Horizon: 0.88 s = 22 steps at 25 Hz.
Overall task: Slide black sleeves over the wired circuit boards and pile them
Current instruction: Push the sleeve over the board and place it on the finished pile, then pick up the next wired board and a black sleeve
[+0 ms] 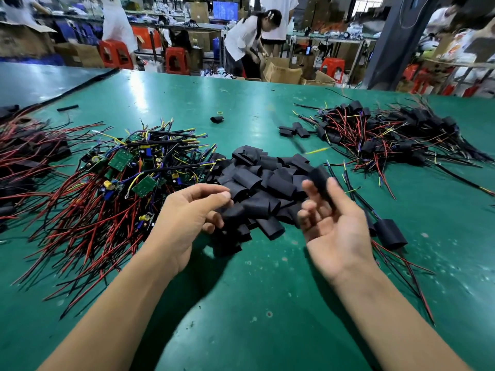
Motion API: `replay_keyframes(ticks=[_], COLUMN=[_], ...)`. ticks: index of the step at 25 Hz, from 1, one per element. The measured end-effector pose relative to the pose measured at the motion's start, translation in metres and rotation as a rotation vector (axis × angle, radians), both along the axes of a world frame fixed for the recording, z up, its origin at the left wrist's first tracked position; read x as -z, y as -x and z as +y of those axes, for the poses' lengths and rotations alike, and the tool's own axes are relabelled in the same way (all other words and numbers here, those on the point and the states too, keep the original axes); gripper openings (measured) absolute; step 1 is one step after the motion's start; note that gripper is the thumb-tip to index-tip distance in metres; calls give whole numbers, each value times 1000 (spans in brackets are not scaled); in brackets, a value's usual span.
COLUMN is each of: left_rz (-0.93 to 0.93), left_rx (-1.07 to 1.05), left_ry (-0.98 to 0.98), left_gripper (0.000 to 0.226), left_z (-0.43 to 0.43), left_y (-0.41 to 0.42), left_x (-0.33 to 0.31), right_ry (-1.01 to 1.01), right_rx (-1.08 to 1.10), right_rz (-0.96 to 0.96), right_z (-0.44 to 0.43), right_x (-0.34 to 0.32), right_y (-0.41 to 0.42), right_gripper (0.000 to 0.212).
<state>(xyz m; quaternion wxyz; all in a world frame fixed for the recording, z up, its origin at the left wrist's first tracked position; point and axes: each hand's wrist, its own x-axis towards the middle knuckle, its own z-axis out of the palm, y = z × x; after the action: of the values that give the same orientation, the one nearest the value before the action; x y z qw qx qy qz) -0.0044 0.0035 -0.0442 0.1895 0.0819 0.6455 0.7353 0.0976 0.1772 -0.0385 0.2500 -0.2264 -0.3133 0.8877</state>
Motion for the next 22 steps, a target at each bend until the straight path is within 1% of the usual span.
replay_keyframes(ticks=[3, 7, 9, 12, 15, 17, 19, 22], left_rz=[46, 253, 318, 424, 520, 546, 535, 551], left_rx=[-135, -340, -352, -327, -305, -296, -297, -300], left_ry=[61, 307, 425, 616, 741, 801, 836, 838], left_gripper=[9, 5, 4, 16, 32, 41, 44, 35], left_z=[-6, -17, -18, -18, -17, -18, -19, -20], left_y=[11, 24, 26, 26, 26, 25, 25, 22], left_x=[5, 15, 19, 23, 23, 26, 27, 24], right_ry=[153, 212, 191, 156, 192, 214, 178, -45], right_rx=[151, 213, 214, 221, 255, 270, 267, 245], right_rz=[-3, -57, -85, -93, -63, -37, -37, -102], right_z=[20, 34, 35, 34, 35, 35, 33, 26], right_x=[1, 7, 11, 13, 12, 11, 12, 13], right_y=[-6, -7, -6, -4, -5, -6, -5, -2], right_gripper=[22, 38, 39, 36, 47, 56, 58, 56])
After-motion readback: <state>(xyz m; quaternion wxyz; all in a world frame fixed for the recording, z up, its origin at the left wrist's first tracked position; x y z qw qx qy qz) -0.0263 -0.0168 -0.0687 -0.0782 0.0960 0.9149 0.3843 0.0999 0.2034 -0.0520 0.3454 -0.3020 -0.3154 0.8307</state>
